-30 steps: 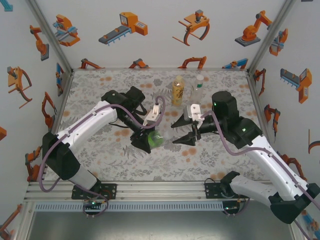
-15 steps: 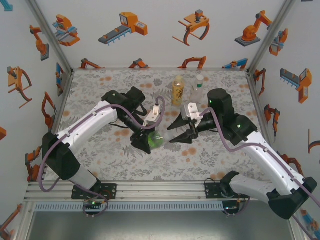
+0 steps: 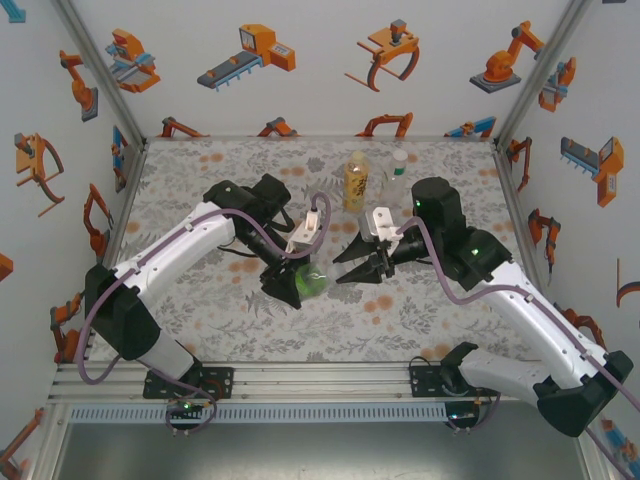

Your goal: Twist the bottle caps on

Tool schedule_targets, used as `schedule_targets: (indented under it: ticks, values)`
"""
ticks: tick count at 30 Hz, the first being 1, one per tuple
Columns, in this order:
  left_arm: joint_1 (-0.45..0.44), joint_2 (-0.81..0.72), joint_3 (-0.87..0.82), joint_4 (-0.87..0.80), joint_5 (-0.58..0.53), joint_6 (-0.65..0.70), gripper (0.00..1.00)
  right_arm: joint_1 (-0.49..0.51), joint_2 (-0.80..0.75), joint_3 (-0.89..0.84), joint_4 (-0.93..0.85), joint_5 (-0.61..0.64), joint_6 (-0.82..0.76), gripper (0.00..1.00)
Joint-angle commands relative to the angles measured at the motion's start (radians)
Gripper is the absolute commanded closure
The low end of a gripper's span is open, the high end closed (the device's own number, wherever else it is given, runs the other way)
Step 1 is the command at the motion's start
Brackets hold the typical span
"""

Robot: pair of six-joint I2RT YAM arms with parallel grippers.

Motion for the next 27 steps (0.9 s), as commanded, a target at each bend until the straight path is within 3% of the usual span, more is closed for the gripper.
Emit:
schedule_targets:
  ticks: [1,3,9,13,19,22,27]
  values:
    - [-0.002,-0.014,0.035,-0.023,0.065,0.048,1.00,0.016,-0.009,-0.011,0.032,0.004,-0.017,0.89]
    - [0.006,-0.029,0.033,-0.023,0.101,0.075,1.00,0.029,-0.012,-0.026,0.051,0.021,-0.017,1.00]
    - [0.035,-0.091,-0.010,0.089,0.151,0.037,1.00,0.069,-0.027,-0.112,0.228,0.057,0.063,1.00]
    - [0.045,-0.169,-0.093,0.256,0.156,-0.054,1.00,0.073,-0.064,-0.230,0.473,0.094,0.196,1.00]
    - [0.064,-0.263,-0.200,0.492,0.184,-0.178,1.00,0.074,-0.081,-0.303,0.621,0.151,0.250,1.00]
    - [0.071,-0.279,-0.216,0.538,0.152,-0.211,1.00,0.075,-0.072,-0.317,0.672,0.191,0.298,1.00]
    - [0.075,-0.336,-0.308,0.767,-0.004,-0.368,1.00,0.074,-0.058,-0.351,0.783,0.300,0.436,1.00]
